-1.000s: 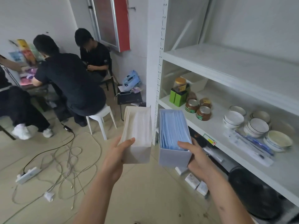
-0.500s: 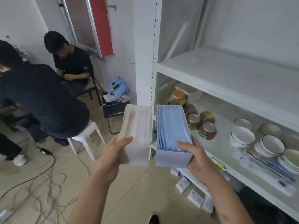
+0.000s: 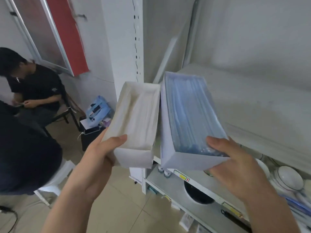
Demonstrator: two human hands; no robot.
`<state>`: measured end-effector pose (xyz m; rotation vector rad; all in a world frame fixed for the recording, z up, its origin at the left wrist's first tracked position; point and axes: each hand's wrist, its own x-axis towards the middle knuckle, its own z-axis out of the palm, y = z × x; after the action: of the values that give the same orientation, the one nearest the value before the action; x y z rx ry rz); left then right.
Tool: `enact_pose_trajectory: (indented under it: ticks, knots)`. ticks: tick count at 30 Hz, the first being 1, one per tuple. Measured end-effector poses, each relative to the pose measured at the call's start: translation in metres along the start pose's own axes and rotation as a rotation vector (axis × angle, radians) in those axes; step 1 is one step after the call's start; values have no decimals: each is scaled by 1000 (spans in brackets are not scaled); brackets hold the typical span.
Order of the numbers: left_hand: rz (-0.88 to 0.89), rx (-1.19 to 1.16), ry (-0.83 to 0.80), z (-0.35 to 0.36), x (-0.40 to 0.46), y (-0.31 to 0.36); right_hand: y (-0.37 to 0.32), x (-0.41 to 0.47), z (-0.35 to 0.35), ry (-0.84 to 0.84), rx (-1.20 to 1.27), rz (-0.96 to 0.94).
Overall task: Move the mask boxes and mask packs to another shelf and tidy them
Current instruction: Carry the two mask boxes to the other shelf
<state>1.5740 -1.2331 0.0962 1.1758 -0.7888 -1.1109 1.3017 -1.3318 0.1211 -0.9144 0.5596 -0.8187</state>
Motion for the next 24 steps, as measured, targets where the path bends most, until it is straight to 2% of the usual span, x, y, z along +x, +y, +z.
enact_pose_trajectory:
  ticks: [6, 10, 15, 19, 24]
  knots:
    - [34, -98, -184, 9, 81, 24, -42, 24, -2, 166, -143, -106]
    - [-5, -89, -263, 29, 146, 38, -62, 65, 1, 227, -146, -234]
    - [-61, -37, -221, 54, 228, 51, -71, 132, -14, 371, -134, -205]
    - [-45, 103, -203, 69, 284, 52, -71, 175, -24, 521, -73, -187]
    - [-142, 99, -118, 74, 334, 38, -65, 206, -25, 582, -4, -192]
